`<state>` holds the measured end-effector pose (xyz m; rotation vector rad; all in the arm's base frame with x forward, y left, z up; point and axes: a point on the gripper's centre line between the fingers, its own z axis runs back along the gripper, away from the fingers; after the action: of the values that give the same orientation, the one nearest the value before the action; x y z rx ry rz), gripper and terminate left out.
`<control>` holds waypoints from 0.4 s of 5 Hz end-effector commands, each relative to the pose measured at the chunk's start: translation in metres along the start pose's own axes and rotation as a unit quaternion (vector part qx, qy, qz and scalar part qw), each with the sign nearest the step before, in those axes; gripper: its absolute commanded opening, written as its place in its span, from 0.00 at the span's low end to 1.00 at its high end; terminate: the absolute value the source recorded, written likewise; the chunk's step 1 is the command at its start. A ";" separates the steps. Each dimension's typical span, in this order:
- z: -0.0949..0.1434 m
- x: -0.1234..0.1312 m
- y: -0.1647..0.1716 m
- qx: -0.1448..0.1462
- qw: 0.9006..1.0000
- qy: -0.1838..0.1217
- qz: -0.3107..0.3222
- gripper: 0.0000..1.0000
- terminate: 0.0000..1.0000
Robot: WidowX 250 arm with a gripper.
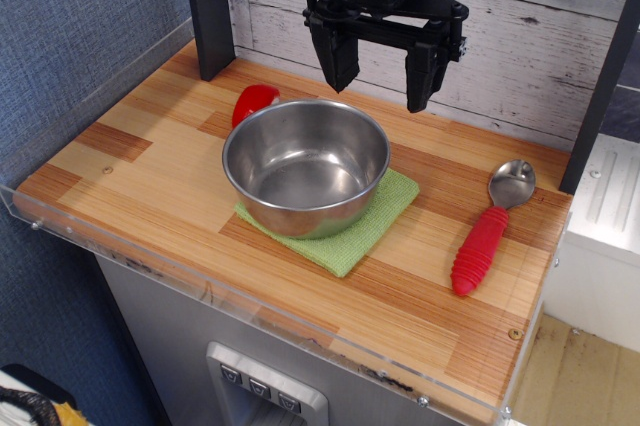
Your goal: Place the red vegetable in the silver bowl.
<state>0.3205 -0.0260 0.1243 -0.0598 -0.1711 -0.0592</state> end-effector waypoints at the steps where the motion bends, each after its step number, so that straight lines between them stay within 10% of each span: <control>1: 0.000 0.000 0.000 0.000 1.000 0.000 0.000 1.00 0.00; 2: 0.005 0.004 0.022 -0.009 1.000 -0.013 0.022 1.00 0.00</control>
<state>0.3220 -0.0040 0.1163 -0.0915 -0.1531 -0.0083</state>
